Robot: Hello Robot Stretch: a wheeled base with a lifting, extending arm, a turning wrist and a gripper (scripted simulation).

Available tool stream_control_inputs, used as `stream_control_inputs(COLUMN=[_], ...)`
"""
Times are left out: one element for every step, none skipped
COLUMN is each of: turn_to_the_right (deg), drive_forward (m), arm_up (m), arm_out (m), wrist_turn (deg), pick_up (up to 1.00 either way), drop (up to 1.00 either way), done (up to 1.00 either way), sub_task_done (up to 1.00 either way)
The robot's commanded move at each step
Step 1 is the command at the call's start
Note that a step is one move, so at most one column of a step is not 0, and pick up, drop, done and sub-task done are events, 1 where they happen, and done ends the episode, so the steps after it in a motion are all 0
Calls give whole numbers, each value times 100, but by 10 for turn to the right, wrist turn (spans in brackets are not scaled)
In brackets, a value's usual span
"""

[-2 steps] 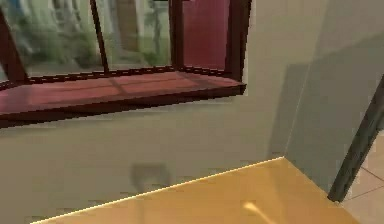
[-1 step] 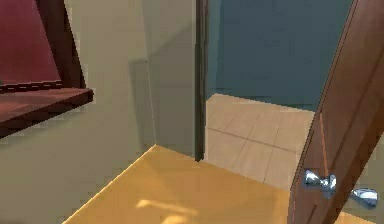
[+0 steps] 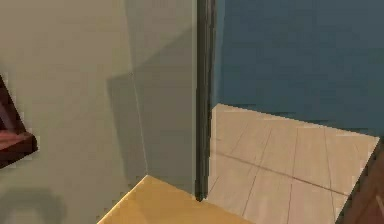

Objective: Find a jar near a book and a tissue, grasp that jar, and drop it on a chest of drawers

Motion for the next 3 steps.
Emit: stream_control_inputs(turn_to_the_right=[270, 0, 30], drive_forward=[0, 100, 0], arm_up=[0, 0, 0], arm_out=[0, 0, 0], wrist_turn=[0, 0, 0], pick_up=[0, 0, 0], drop=[0, 0, 0], done=[0, 0, 0], sub_task_done=[0, 0, 0])
